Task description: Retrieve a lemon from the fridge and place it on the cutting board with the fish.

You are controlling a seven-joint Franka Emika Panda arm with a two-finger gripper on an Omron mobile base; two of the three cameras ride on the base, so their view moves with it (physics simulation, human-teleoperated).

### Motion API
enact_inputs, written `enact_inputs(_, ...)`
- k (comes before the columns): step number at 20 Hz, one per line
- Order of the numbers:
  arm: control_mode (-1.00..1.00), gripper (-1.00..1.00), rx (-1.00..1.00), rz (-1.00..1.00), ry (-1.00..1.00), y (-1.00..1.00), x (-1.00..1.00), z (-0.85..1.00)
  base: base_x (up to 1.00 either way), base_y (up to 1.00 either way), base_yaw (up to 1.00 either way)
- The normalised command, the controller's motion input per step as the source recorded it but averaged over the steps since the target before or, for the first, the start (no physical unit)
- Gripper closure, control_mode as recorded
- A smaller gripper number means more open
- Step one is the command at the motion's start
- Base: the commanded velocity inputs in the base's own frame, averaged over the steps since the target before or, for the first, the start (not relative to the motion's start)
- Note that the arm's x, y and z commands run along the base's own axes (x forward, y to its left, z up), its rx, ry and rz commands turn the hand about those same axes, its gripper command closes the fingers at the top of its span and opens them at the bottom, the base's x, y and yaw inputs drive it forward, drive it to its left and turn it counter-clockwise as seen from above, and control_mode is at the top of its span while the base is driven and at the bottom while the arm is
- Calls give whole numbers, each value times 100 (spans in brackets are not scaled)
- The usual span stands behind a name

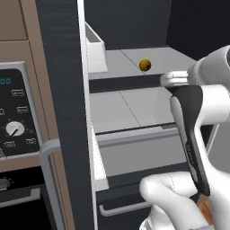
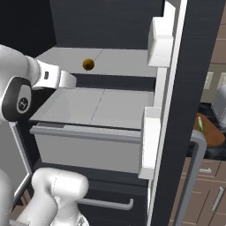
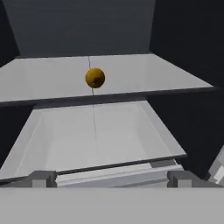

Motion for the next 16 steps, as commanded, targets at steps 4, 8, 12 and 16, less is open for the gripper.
enact_inputs(4, -100, -100, -6, 0, -18, 31, 28, 37, 0, 0, 0)
enact_inputs(8, -100, -100, -1, 0, 2, 20, 33, 39, 0, 0, 0)
enact_inputs(12, -100, -100, 0, 0, 0, 0, 38, 1, 0, 0, 0)
enact_inputs(16, -100, -100, 0, 0, 0, -13, 24, -2, 0, 0, 0)
